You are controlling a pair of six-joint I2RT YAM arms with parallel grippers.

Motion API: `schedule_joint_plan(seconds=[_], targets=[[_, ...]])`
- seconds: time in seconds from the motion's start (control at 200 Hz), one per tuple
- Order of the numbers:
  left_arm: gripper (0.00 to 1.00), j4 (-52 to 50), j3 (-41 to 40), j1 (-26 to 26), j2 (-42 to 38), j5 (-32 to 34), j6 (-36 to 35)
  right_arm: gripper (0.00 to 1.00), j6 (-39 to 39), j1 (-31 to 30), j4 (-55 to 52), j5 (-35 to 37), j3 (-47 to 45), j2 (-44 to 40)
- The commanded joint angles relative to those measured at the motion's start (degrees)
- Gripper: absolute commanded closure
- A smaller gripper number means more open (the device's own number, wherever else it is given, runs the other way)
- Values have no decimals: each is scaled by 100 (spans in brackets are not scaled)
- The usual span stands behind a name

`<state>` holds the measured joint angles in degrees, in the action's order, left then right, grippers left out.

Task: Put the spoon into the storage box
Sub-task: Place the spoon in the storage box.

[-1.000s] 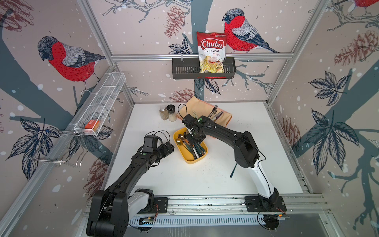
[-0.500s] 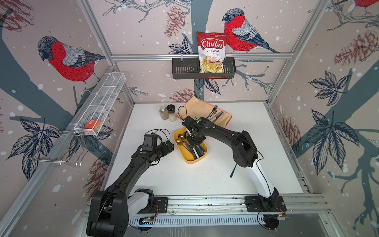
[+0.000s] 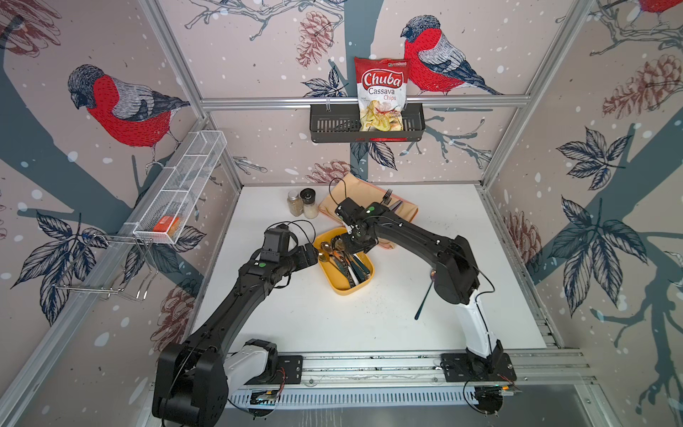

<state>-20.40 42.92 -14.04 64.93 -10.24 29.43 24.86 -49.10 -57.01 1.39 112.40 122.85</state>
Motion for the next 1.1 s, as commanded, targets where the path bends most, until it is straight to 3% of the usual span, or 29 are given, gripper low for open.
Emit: schedule_joint_plan(seconds=[0.0,0.26,0.44,0.64,1.096], targets=[[6,-140,248,-280,152,421,-377,66,773,234,8,409,-634,-632],[7,-92,580,-880,554,990,-678,64,1903,1128,530,765,-3618,-2908],[7,-140,856,-1317,836,1461,-862,63,2232,1656,930,707,-5268,-3742],[7,-191,955,-1550,971,1692,-983,62,2225,1938,1368,556,-5945,-3784],[7,-196,862,-1583,960,1696,-939,61,2198,2056,1725,669,-6304,-3419]])
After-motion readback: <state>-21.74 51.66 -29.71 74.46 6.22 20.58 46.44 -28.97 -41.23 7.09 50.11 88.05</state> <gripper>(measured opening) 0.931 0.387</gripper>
